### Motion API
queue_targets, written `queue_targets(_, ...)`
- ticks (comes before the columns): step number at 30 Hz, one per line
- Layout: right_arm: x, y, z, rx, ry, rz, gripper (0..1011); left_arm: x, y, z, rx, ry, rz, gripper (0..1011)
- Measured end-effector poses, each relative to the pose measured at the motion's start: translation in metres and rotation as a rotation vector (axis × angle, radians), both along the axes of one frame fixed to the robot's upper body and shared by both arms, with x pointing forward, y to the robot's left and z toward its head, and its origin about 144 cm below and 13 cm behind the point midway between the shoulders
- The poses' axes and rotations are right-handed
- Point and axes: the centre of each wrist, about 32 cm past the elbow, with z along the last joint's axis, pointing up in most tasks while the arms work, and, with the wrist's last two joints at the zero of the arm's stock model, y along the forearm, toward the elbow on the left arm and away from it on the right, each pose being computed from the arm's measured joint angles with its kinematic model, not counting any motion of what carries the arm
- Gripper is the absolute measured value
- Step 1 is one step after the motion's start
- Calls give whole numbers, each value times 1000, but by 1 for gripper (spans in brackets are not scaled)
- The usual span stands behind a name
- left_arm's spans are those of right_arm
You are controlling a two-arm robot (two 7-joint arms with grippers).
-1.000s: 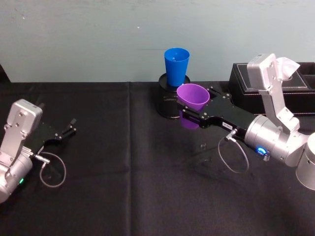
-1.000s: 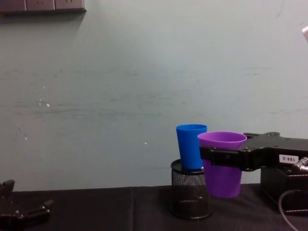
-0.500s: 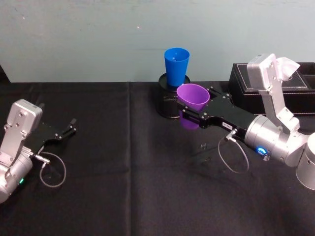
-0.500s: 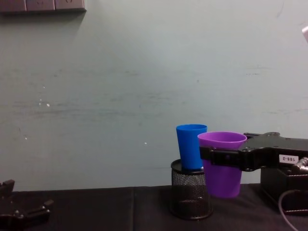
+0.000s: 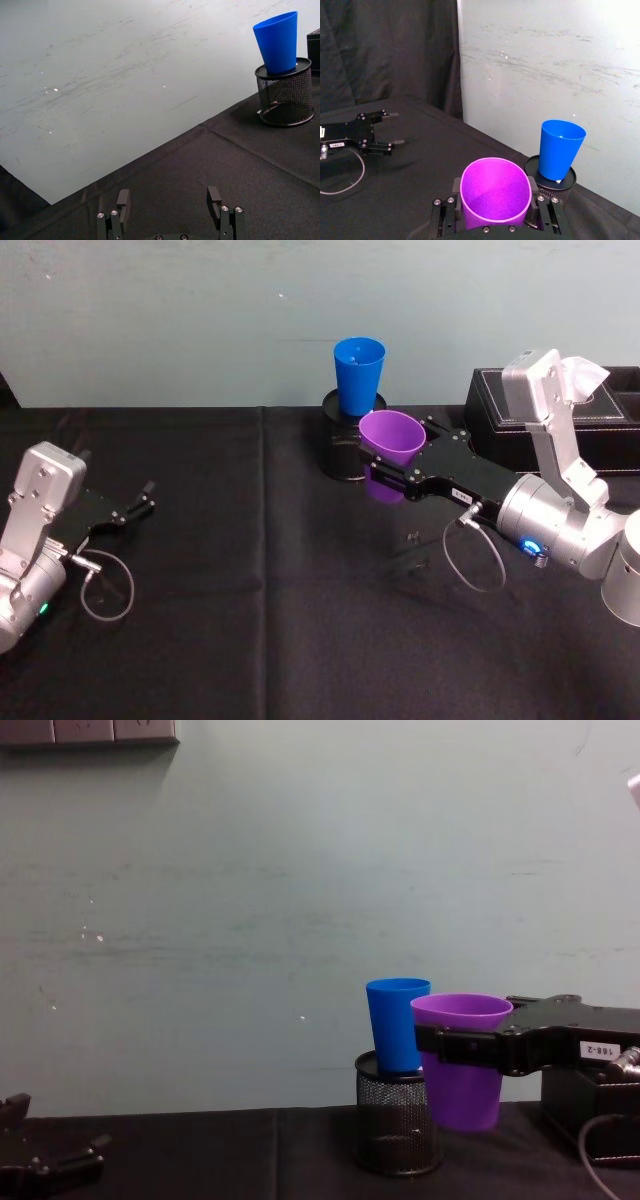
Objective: Pick up one cup with a gripper and tap it against the other cup.
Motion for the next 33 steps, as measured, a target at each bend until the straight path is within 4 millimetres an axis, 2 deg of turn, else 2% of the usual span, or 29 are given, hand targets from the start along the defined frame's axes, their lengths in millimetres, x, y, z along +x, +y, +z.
queue_targets(33,0,0,0,0,0,0,732,0,0,0,0,0,0,1000)
